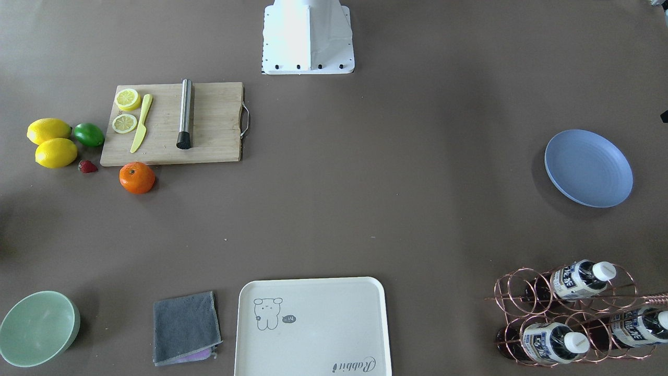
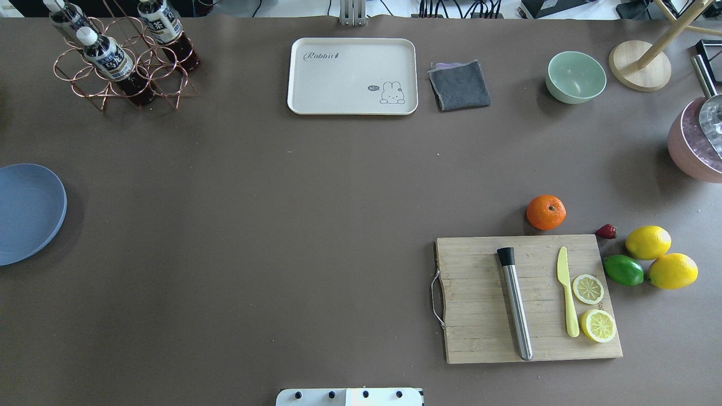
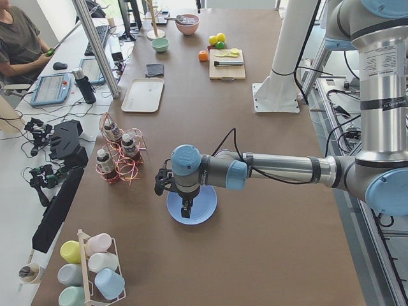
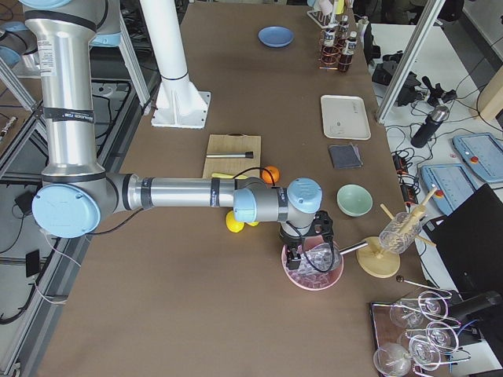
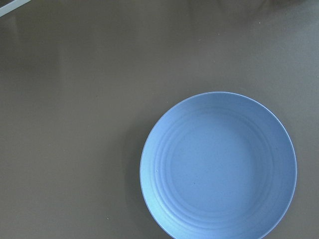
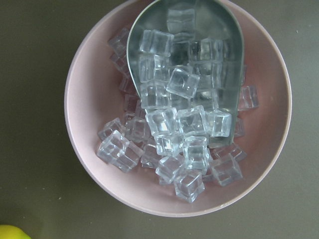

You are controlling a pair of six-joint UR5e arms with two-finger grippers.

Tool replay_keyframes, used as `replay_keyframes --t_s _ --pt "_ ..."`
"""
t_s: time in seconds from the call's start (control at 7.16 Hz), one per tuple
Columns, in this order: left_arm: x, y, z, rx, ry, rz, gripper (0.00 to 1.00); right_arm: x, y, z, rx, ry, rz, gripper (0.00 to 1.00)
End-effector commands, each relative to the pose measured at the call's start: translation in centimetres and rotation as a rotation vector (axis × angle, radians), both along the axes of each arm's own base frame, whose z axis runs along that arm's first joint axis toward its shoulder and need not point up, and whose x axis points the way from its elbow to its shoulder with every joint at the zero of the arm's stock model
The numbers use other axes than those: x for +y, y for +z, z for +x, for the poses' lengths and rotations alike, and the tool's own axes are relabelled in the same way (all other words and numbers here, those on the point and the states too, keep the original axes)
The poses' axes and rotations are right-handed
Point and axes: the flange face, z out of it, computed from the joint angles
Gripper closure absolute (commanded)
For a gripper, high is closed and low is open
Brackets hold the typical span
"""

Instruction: Pick orange to plate

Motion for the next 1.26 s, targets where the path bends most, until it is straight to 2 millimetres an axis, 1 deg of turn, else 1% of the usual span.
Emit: replay_keyframes --t_s 0.0,0.28,0.7,1.12 --pt "-0.08 -0.36 0.04 0.002 -0.015 -0.011 0.02 0.0 -0.05 -0.04 -0.002 -0.001 0.0 0.0" --pt "-0.02 0.01 0.12 0.003 -0.006 -0.006 0.02 0.05 0.31 -0.21 -0.005 -0.004 -0.008 0.0" --pt "0.11 0.34 0.06 -0.005 -0.014 -0.018 0.02 0.04 0.3 -0.37 -0.005 -0.007 -0.006 0.0" --pt "0.01 -0.35 0.19 0.005 -0.012 -0.006 0.03 0.06 0.39 -0.37 -0.004 -0.006 -0.01 0.0"
